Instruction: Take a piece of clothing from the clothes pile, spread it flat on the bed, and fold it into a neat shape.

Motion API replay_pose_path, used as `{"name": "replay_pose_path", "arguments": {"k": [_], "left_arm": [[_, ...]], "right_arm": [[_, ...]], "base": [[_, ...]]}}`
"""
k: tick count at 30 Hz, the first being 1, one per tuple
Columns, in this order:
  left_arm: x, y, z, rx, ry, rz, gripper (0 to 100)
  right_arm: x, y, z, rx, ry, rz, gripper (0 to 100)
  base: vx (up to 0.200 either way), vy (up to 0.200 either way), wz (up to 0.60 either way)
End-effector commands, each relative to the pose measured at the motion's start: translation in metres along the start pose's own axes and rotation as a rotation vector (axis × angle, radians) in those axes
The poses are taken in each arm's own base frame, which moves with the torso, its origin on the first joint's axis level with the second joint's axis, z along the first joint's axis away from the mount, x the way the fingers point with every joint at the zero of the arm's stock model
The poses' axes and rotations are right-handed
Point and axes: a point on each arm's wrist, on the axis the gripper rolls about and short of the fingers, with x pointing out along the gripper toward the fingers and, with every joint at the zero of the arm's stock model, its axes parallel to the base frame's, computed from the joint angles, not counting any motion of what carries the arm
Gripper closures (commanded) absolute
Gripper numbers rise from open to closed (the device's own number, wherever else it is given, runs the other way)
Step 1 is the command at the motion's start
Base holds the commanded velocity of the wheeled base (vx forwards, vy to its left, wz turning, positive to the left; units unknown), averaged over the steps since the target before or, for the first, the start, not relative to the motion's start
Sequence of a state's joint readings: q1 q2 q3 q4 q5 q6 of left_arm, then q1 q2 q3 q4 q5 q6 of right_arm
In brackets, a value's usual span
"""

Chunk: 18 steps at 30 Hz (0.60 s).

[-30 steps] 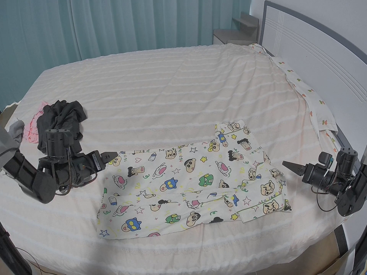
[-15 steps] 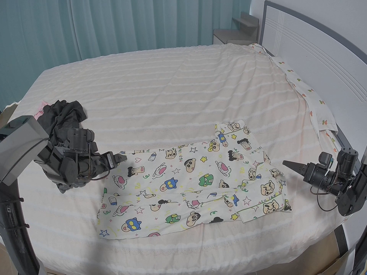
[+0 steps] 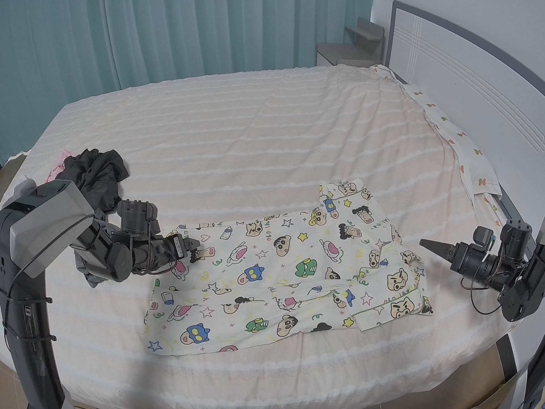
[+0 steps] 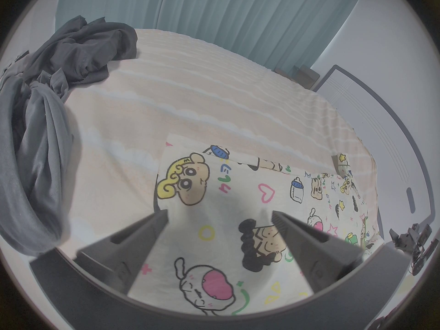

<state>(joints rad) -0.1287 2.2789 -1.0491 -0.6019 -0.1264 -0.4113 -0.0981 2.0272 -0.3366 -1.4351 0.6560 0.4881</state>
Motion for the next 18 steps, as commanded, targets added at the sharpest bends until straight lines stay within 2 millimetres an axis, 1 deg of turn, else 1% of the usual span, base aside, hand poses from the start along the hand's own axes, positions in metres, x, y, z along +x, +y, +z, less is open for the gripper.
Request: {"name": "replay_pose_path", "arguments": {"k": [1, 5, 8, 11, 13, 14, 15, 18], "left_arm": [[0.001, 0.001, -0.001, -0.009, -0.001, 0.000, 100], [-0.002, 0.002, 0.001, -0.030, -0.013, 0.005, 100], [-0.005, 0.004, 0.004, -0.036, -0.028, 0.017, 100], [-0.013, 0.004, 0.004, -0.033, -0.039, 0.030, 100], [-0.018, 0.003, 0.006, -0.032, -0.055, 0.030, 100], [-0.018, 0.003, 0.006, -0.032, -0.057, 0.031, 100], [-0.022, 0.002, 0.008, -0.031, -0.073, 0.037, 100], [-0.026, 0.000, 0.010, -0.030, -0.095, 0.052, 100]], "right_arm": [[0.001, -0.001, -0.001, 0.003, 0.003, -0.003, 0], [0.006, -0.002, 0.001, 0.001, 0.001, -0.005, 0], [0.011, -0.003, 0.007, -0.012, -0.015, 0.002, 0], [0.028, -0.010, 0.021, -0.005, -0.010, -0.006, 0], [0.039, -0.016, 0.035, 0.011, -0.004, -0.035, 0], [0.040, -0.017, 0.036, 0.011, -0.005, -0.037, 0], [0.049, -0.020, 0.049, 0.026, -0.001, -0.072, 0], [0.066, -0.024, 0.070, 0.046, 0.018, -0.096, 0]], "base": [[0.000, 0.000, 0.00], [0.000, 0.000, 0.00], [0.000, 0.000, 0.00], [0.000, 0.000, 0.00], [0.000, 0.000, 0.00], [0.000, 0.000, 0.00], [0.000, 0.000, 0.00], [0.000, 0.000, 0.00]]}}
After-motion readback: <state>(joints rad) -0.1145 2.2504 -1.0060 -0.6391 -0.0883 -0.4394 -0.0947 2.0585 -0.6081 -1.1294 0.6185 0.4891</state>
